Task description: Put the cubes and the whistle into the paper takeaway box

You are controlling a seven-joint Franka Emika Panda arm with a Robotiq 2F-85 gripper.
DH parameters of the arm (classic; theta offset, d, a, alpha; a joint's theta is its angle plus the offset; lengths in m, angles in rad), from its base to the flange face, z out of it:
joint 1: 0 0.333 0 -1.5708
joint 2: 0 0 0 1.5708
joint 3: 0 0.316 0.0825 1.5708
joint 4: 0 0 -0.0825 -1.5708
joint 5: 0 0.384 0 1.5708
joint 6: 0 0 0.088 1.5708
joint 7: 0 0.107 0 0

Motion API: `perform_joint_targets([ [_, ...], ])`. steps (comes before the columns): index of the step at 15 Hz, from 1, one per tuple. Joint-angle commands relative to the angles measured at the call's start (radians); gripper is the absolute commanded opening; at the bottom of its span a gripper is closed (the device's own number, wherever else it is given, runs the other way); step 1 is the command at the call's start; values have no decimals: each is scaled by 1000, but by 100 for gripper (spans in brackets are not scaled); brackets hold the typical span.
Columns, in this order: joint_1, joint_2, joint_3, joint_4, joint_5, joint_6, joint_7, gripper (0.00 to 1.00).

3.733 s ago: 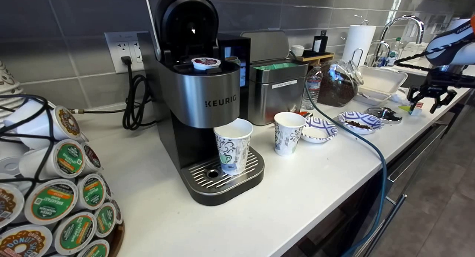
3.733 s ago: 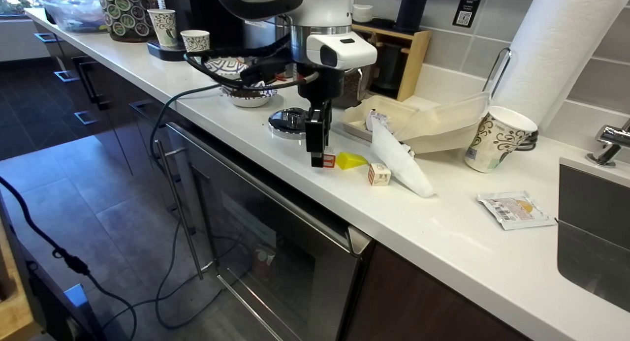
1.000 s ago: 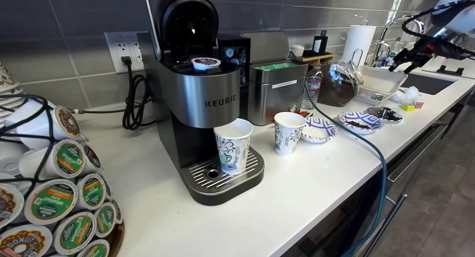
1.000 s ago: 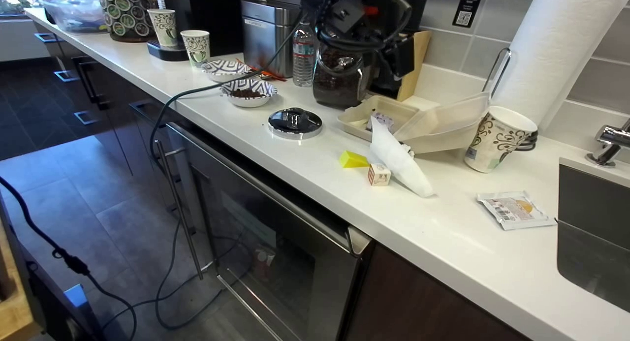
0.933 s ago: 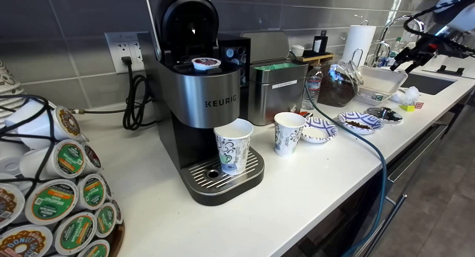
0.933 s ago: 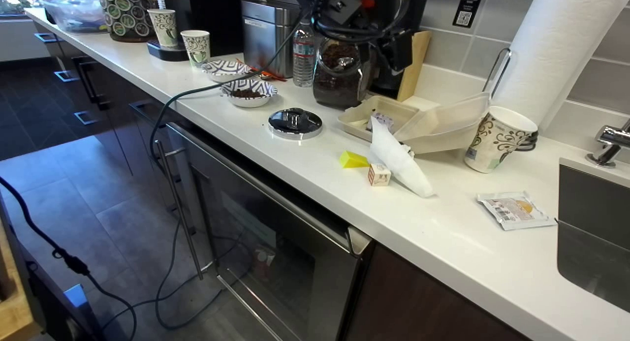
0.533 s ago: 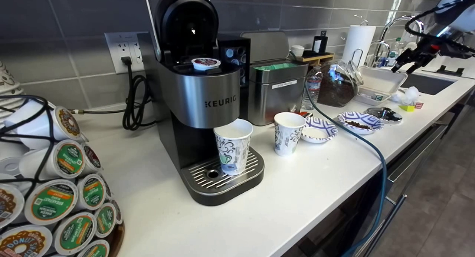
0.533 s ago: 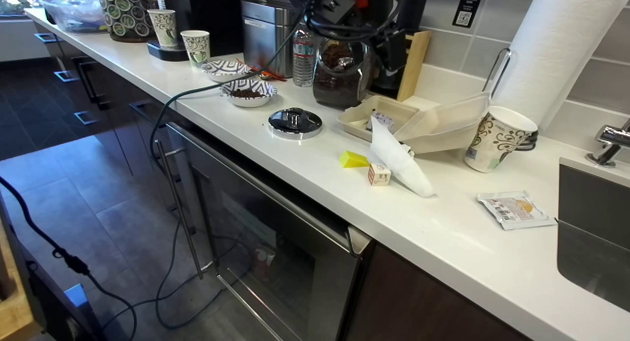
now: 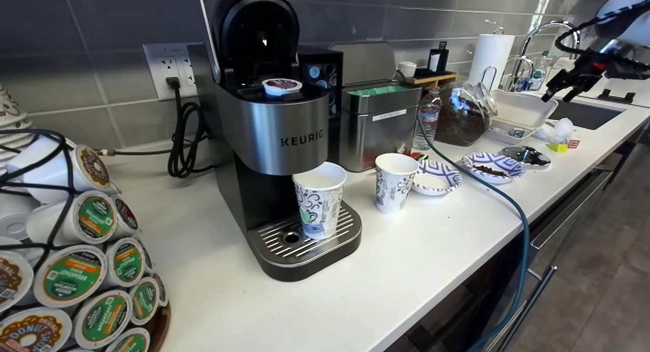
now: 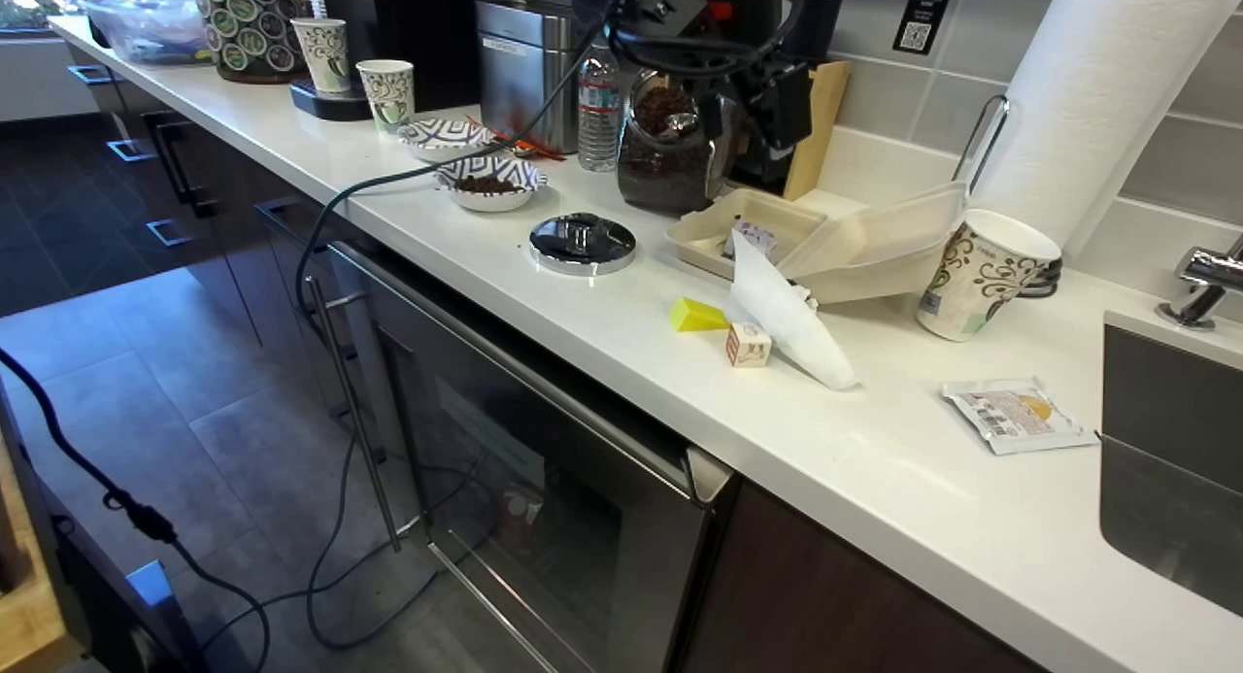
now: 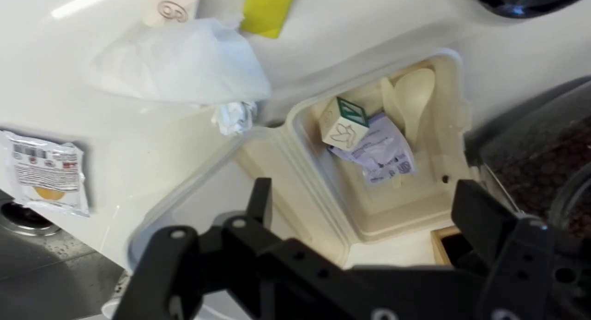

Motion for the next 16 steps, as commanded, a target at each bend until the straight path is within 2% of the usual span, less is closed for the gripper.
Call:
perform_joint_targets([
  [1,37,36,-101,-8,-80,12,55,100],
  [4,44,31,-145,-43,-95,-52,128,100],
  [6,42,20,-148,-61,-76,-121,163,100],
  [8,15,13,-117,-39,-11,-202,155,100],
  [9,29,44,-137,-24,-45,-143,139,100],
  [11,30,34,-134,-21,-23,-177,143,100],
  [13,69,35,-162,-65,-78,-124,179,100],
  [16,96,42,-175,-114,-95,-90,209,100],
])
